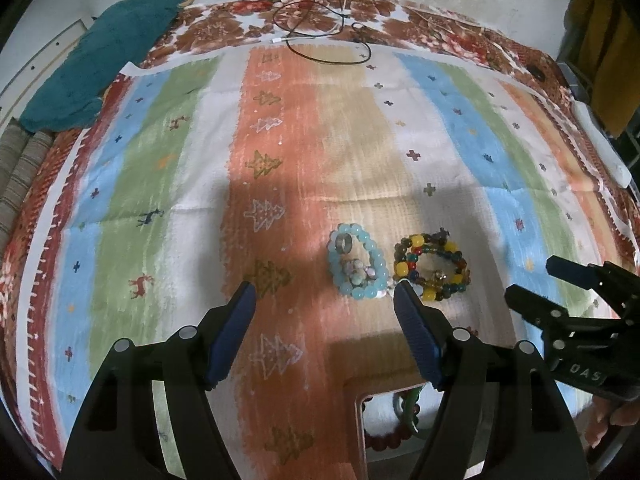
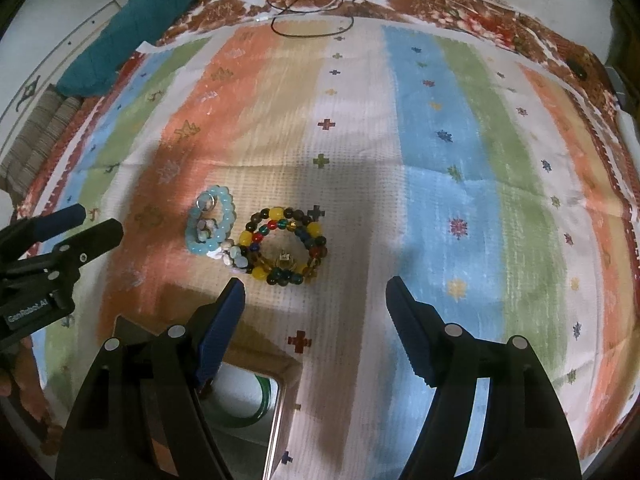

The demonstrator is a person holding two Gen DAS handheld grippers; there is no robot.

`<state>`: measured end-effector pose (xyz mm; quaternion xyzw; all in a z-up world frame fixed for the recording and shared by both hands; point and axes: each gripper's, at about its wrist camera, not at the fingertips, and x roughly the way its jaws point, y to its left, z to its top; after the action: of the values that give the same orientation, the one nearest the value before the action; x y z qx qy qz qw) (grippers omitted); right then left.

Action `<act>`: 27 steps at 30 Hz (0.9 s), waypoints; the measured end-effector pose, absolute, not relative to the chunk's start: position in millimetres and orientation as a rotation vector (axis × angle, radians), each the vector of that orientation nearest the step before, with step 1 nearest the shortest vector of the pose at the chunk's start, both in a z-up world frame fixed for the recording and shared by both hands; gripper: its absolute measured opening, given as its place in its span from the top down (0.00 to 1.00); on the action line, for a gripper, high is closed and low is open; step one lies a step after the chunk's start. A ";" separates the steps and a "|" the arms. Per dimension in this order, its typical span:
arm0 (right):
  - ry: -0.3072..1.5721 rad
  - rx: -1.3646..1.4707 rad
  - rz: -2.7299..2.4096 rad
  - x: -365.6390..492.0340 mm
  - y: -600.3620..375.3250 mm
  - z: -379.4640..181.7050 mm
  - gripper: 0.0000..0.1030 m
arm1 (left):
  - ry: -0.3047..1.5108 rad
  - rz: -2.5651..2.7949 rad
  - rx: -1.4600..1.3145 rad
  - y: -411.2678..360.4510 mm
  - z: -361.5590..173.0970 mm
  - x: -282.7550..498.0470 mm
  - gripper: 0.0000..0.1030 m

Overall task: Organize jewelry
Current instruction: 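Move both tools back to the remaining bracelets beside the tin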

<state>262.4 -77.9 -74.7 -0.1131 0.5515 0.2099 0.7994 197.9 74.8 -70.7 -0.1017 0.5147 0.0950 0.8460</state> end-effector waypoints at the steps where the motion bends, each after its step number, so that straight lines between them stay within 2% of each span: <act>1: 1.186 -0.245 0.449 263.5 -76.8 -76.1 0.29 | 1.087 0.199 -0.214 75.0 -71.5 199.3 0.31; 27: 1.253 -0.286 0.433 291.7 -57.1 -105.6 0.29 | 1.177 0.197 -0.164 81.0 -111.7 240.3 0.33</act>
<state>291.7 -57.1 -105.6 -0.1321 0.5796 0.2003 0.7788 240.3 81.0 -111.7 -0.0770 0.5537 0.0926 0.8240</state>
